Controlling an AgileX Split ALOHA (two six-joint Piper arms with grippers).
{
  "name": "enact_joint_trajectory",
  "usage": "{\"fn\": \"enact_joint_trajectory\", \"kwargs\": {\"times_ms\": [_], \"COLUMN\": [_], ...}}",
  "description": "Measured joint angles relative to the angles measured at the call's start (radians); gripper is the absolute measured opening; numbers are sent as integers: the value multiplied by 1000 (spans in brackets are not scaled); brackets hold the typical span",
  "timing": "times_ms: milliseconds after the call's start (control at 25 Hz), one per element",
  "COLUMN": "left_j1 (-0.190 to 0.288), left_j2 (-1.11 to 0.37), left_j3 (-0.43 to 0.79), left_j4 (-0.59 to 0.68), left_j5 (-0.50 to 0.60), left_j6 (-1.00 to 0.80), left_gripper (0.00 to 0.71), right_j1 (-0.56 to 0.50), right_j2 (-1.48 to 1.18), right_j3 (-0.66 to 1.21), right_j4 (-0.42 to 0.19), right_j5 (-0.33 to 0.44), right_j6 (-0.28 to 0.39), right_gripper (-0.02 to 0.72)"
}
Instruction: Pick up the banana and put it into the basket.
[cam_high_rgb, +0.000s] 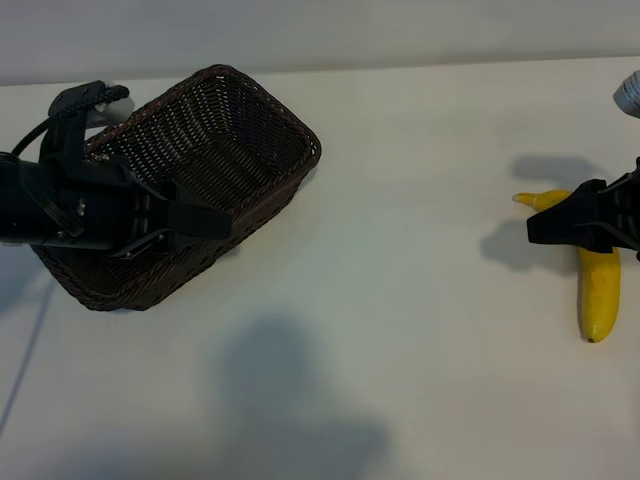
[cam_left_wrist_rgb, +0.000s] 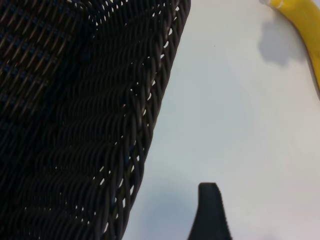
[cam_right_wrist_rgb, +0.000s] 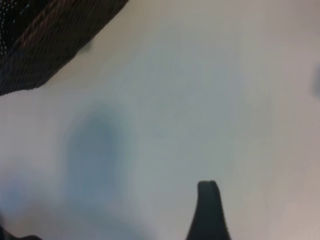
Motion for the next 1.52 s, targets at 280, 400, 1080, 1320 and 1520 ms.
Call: {"fn": "enact_joint_trajectory", "kwargs": {"times_ms": [280,400,1080,1320,1520], "left_j1": [0,0,0,0,33], "left_j2": [0,0,0,-3,-3], "left_j3": [0,0,0,0,-15], "left_j4": [0,0,0,6,136], "left_j5": [0,0,-34,-58,-69], "left_j6": [0,0,-1,-168,-414], "left_gripper": [559,559,559,559,559], "right_j1": [0,0,0,0,0], "right_j2": [0,0,0,0,0], "right_j3": [0,0,0,0,0], "right_j4": [0,0,0,0,0], "right_j5": [0,0,-6,-8,-9], "right_j6": [0,0,0,0,0], "right_gripper": [544,544,543,543,543]}}
